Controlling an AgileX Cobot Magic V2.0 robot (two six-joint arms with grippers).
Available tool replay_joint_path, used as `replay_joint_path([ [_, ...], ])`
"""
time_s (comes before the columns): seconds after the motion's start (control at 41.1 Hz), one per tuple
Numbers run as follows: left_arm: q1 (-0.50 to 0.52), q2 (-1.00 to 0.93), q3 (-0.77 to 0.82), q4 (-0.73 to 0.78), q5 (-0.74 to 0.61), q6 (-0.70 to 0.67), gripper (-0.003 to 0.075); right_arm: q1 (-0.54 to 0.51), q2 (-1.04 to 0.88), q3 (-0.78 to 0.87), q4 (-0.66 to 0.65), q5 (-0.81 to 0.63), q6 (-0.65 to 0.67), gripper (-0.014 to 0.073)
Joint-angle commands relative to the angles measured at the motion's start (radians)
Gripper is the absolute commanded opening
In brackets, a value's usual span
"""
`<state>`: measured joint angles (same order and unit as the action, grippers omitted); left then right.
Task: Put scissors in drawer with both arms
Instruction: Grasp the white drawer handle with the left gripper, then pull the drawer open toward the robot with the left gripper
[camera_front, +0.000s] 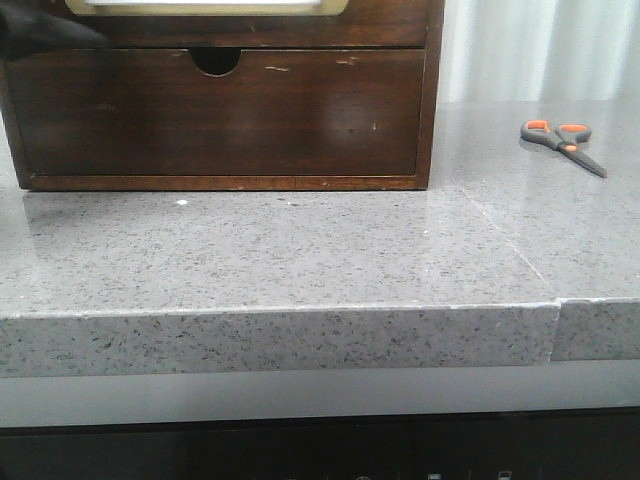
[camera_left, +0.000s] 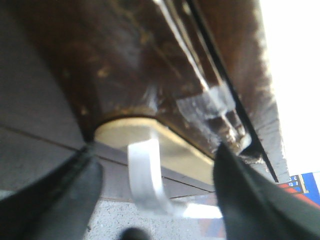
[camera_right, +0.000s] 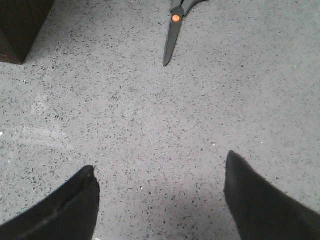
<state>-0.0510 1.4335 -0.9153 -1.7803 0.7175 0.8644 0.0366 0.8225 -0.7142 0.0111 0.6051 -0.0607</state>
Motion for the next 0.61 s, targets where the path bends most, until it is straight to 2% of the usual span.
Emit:
replay_joint_path([
  [0.0, 0.004, -0.015, -0.042, -0.08, 0.062, -0.016, 0.03, -0.006, -0.003, -0.034, -0.011, -0.069, -0.008, 0.0549],
  [0.146, 0.004, -0.011, -0.042, -0.08, 0.084, -0.016, 0.0152, -0.006, -0.003, -0.034, -0.011, -0.069, -0.008, 0.0549],
  [0.219, 0.004, -0.011, -0.04, -0.08, 0.099, -0.016, 0.0121, -0.006, -0.003, -0.034, -0.011, -0.069, -0.008, 0.0549],
  [0.365, 0.002, -0.037, -0.012, -0.08, 0.121, -0.005, 0.0118, -0.006, -0.003, -0.034, -0.011, -0.069, -0.008, 0.0549],
  [0.584, 0.0, -0.168, 0.122, -0.08, 0.145, 0.016, 0.0118, -0.006, -0.003, -0.034, -0.011, -0.069, -0.008, 0.0549],
])
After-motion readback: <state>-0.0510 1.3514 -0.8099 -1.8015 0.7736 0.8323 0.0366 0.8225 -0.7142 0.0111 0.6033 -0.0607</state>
